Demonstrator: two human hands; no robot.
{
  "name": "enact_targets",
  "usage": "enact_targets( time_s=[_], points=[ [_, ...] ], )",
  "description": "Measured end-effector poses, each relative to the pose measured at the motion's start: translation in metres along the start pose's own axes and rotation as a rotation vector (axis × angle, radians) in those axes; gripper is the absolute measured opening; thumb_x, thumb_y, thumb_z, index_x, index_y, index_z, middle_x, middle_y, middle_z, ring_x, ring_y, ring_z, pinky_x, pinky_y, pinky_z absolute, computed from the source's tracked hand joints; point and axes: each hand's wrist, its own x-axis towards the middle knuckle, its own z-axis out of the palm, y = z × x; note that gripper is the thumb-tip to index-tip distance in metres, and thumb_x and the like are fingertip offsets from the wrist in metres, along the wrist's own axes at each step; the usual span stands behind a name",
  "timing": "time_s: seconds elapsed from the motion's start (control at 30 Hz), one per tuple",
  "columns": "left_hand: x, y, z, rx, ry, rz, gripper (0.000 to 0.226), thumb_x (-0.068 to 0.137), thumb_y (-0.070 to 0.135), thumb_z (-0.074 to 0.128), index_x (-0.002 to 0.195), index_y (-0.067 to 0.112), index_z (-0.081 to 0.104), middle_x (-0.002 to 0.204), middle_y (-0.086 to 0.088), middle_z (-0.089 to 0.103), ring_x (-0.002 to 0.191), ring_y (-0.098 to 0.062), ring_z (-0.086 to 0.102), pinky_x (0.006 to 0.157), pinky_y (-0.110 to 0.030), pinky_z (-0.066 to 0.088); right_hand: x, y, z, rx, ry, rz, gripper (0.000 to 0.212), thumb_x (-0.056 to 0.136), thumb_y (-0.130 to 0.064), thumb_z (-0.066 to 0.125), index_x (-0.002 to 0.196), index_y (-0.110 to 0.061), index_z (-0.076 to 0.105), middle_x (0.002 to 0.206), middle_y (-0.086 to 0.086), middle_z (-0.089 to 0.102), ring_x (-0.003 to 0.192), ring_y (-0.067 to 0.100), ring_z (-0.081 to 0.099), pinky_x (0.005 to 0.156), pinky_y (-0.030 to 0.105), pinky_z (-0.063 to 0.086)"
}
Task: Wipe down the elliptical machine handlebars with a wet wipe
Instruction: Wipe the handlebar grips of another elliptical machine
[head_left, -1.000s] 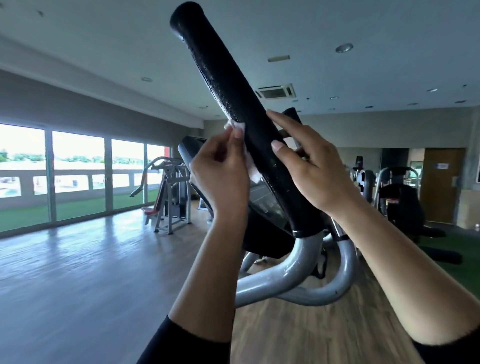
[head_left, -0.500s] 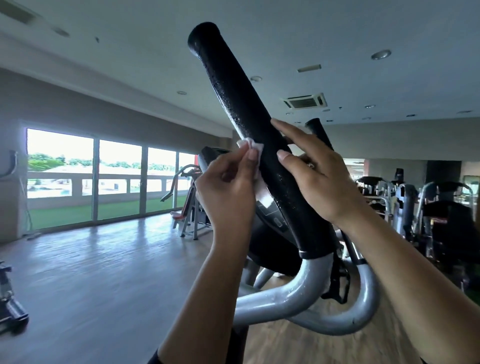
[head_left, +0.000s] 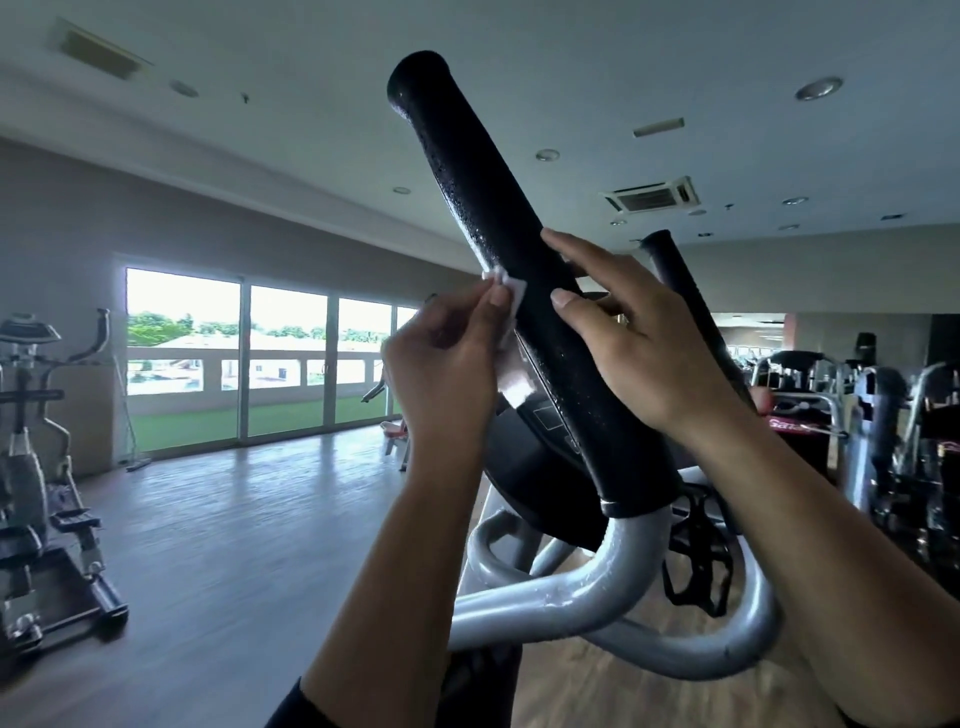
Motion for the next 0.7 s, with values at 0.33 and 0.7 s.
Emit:
enact_targets(
  time_s=[0.33, 0.7],
  points=[
    [0.005, -0.003, 0.002, -0.007, -0.012, 0.007, 0.014, 0.081, 0.012, 0.075, 0.095, 0.008, 0.075, 0.088, -0.009, 0.075, 0.082, -0.017, 0.072, 0.077, -0.035, 0.058, 0.010, -0.002, 0.003, 0.041, -0.026, -0.004, 0.045, 0.097, -0.022, 0.052, 0.138, -0.038, 0.047, 0.127, -0.012, 0.054, 0.107, 0.004, 0.055, 0.093, 0.013, 0.042],
    [0.022, 0.003, 0.003, 0.028, -0.018, 0.047, 0.011, 0.081, 0.014, 0.076, 0.091, 0.012, 0.076, 0.084, -0.004, 0.076, 0.078, -0.014, 0.072, 0.073, -0.033, 0.058, 0.019, -0.005, 0.004, 0.020, -0.036, 0.001, 0.045, 0.097, -0.024, 0.051, 0.138, -0.042, 0.045, 0.122, -0.012, 0.054, 0.098, 0.004, 0.055, 0.090, 0.012, 0.040]
  ],
)
